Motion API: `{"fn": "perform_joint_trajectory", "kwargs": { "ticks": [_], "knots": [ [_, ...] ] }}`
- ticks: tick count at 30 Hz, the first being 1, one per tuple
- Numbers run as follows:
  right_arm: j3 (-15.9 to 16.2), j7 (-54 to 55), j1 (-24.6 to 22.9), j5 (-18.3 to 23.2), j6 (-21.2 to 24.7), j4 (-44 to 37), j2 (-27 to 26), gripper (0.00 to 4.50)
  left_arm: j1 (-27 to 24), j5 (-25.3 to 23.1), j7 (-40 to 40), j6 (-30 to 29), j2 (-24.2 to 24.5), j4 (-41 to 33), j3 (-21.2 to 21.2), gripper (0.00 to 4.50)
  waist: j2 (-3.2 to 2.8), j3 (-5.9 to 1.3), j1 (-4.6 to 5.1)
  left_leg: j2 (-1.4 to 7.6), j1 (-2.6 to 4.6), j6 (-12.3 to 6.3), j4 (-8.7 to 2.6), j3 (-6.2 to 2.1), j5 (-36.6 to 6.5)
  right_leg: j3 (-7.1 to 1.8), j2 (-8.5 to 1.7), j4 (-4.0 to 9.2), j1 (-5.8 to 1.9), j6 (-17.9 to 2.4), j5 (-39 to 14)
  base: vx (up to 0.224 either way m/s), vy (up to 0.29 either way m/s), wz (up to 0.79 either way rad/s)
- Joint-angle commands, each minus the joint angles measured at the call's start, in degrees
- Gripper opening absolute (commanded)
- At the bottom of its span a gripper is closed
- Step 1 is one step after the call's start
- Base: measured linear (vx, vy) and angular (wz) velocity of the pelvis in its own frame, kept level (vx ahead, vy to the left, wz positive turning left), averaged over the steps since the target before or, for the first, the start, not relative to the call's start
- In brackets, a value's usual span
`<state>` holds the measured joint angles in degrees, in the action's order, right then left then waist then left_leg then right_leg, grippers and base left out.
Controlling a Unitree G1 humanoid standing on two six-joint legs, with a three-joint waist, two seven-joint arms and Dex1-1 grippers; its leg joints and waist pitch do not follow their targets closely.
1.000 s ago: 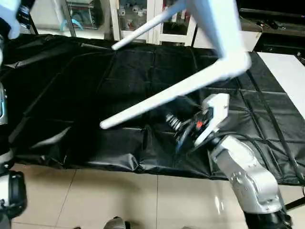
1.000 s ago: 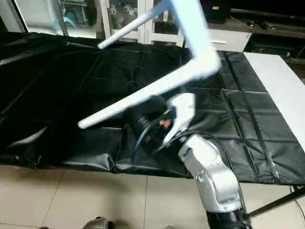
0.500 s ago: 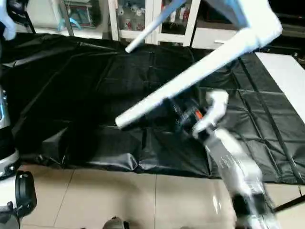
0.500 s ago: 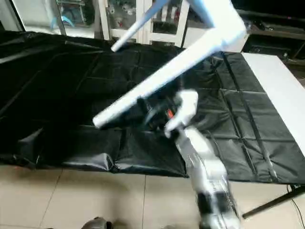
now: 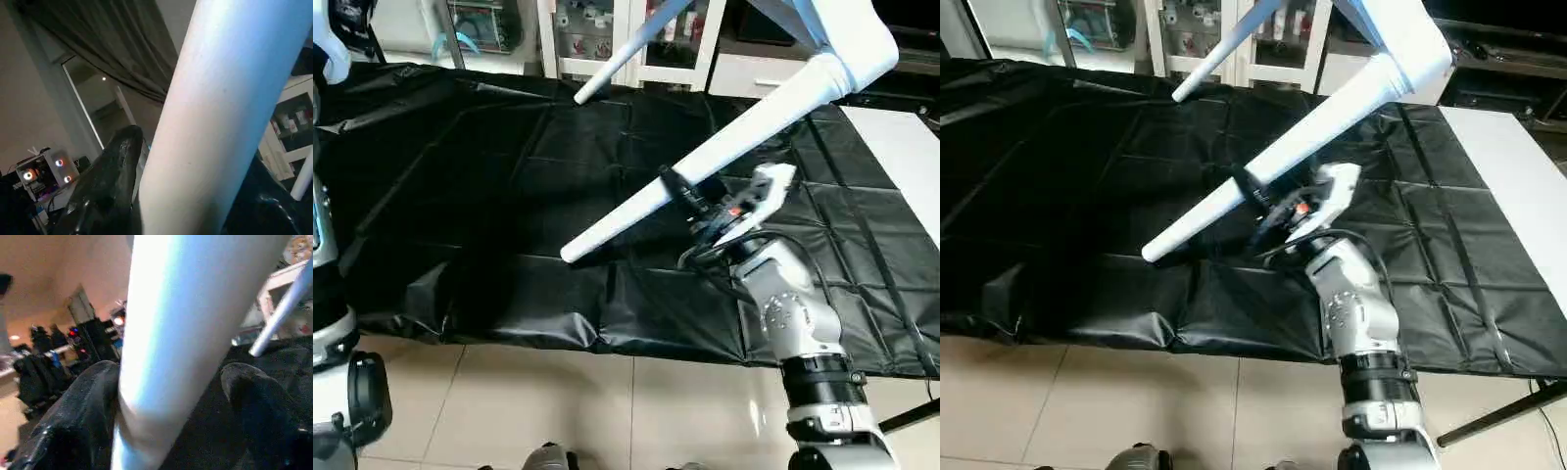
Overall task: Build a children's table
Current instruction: Flip table
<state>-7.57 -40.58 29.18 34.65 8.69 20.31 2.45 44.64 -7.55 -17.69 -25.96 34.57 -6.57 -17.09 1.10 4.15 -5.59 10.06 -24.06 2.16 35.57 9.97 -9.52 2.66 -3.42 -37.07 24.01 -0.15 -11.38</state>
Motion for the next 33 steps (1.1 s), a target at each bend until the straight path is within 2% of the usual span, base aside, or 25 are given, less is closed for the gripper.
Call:
{"fn": "perform_joint_trajectory", "kwargs": {
  "ticks": [1, 2, 4, 9, 11, 14, 16, 19, 20, 23, 25, 26, 33],
  "knots": [
    [-0.3, -3.0, 0.2, 2.6, 2.0, -1.2, 0.3, 3.25, 2.1, 4.2, 3.5, 0.1, -0.9, -4.1, -5.1, 2.06, -0.36, -5.33, 0.04, 2.88, 2.22, -2.34, -3.64, -0.83, -3.1, -2.20, -4.45, 2.83, -3.28, -14.5, 3.4, 0.000, 0.000, 0.00],
    [-0.2, -3.2, 0.2, 2.8, 2.2, -1.3, 0.3, 3.25, 2.1, 4.2, 3.5, 0.0, -0.9, -4.1, -5.1, 2.06, -0.32, -5.29, 0.04, 2.86, 2.15, -2.37, -3.65, -0.83, -3.3, -2.20, -4.45, 2.89, -3.28, -14.4, 3.0, 0.000, 0.000, 0.00],
    [0.4, -5.2, 0.1, 3.9, 4.1, -2.0, 0.7, 2.94, 2.1, 4.3, 3.5, -0.2, -1.1, -4.2, -5.1, 2.06, -0.39, -5.31, 0.02, 2.89, 2.18, -2.25, -3.67, -0.85, -3.4, -2.18, -4.48, 2.93, -3.23, -14.4, 2.4, 0.000, 0.000, 0.00],
    [0.5, -6.4, 0.1, 4.1, 4.7, -1.9, 0.7, 2.74, 1.9, 4.3, 3.6, -0.5, -1.2, -4.5, -5.1, 2.06, -0.31, -5.31, -0.04, 2.85, 2.15, -2.09, -3.63, -0.82, -3.4, -2.17, -4.50, 2.96, -3.17, -14.5, 2.2, 0.000, 0.000, 0.00],
    [0.2, -7.3, 0.4, 4.4, 5.3, -1.5, 0.9, 2.45, 1.7, 4.1, 3.9, -1.0, -1.3, -4.7, -5.1, 2.06, -0.32, -5.28, -0.08, 2.89, 2.22, -1.91, -3.70, -0.84, -3.7, -2.14, -4.49, 3.01, -3.06, -14.3, 1.4, 0.000, 0.000, 0.00],
    [0.5, -7.7, 0.6, 4.3, 5.9, -1.7, 1.4, 2.38, 1.2, 4.3, 3.9, -1.1, -1.6, -4.8, -5.4, 2.06, -0.27, -5.24, -0.07, 2.87, 2.18, -1.59, -3.74, -0.84, -4.1, -2.14, -4.49, 3.10, -3.06, -14.1, 0.5, 0.000, 0.000, 0.00],
    [0.5, -7.5, 0.7, 4.2, 5.9, -1.8, 1.4, 2.12, 1.1, 4.3, 3.9, -1.1, -1.7, -4.8, -5.4, 2.06, -0.25, -5.25, -0.09, 2.86, 2.15, -1.54, -3.70, -0.82, -4.2, -2.20, -4.58, 3.13, -3.08, -14.1, 0.3, 0.000, 0.000, 0.00],
    [0.2, -6.7, 1.1, 3.4, 5.5, -1.6, 1.5, 2.05, 0.3, 4.3, 4.1, -1.0, -2.1, -4.9, -5.6, 2.06, -0.17, -5.29, -0.09, 2.85, 2.16, -1.60, -3.67, -0.78, -4.0, -2.18, -4.54, 3.12, -3.02, -14.1, 0.5, 0.000, 0.000, 0.00],
    [0.0, -6.2, 1.5, 2.9, 5.2, -1.3, 1.6, 1.86, 0.0, 4.4, 4.1, -1.1, -2.3, -4.9, -5.7, 2.06, -0.23, -5.30, -0.12, 2.84, 2.16, -1.60, -3.66, -0.80, -4.0, -2.18, -4.54, 3.12, -3.02, -14.1, 0.4, 0.000, 0.000, 0.00],
    [-0.7, -4.5, 2.6, 1.6, 3.7, -0.5, 2.0, 1.70, -0.7, 4.5, 4.2, -1.3, -2.8, -5.0, -5.8, 2.06, -0.18, -5.27, -0.12, 2.83, 2.25, -1.40, -3.70, -0.75, -4.4, -2.17, -4.50, 3.19, -2.91, -13.9, -0.6, 0.000, 0.000, 0.00],
    [-1.3, -3.4, 3.1, 1.1, 2.7, -0.5, 2.3, 1.68, -1.8, 4.5, 4.5, -1.1, -3.5, -5.0, -6.1, 2.06, -0.14, -5.26, -0.09, 2.85, 2.23, -1.32, -3.73, -0.76, -4.7, -2.17, -4.50, 3.24, -2.95, -13.7, -0.9, 0.000, 0.000, 0.00],
    [-1.6, -2.9, 3.3, 0.8, 2.2, -0.7, 2.5, 1.66, -2.4, 4.5, 4.7, -0.8, -3.8, -5.0, -6.3, 2.06, 0.09, -5.25, -0.04, 2.88, 2.15, -1.32, -3.74, -0.76, -4.4, -2.17, -4.48, 3.22, -2.98, -13.6, -0.8, 0.000, 0.000, 0.00],
    [-2.0, -0.4, 2.7, -1.3, 1.0, -7.2, 4.8, 1.61, -8.6, 4.9, 6.4, 3.2, -6.9, -2.7, -7.6, 2.01, -0.07, -5.31, -0.27, 2.82, 2.22, -1.34, -3.75, -0.76, -4.7, -2.15, -4.31, 3.36, -2.82, -12.9, -0.5, 0.000, 0.000, 0.00]
  ]
}}
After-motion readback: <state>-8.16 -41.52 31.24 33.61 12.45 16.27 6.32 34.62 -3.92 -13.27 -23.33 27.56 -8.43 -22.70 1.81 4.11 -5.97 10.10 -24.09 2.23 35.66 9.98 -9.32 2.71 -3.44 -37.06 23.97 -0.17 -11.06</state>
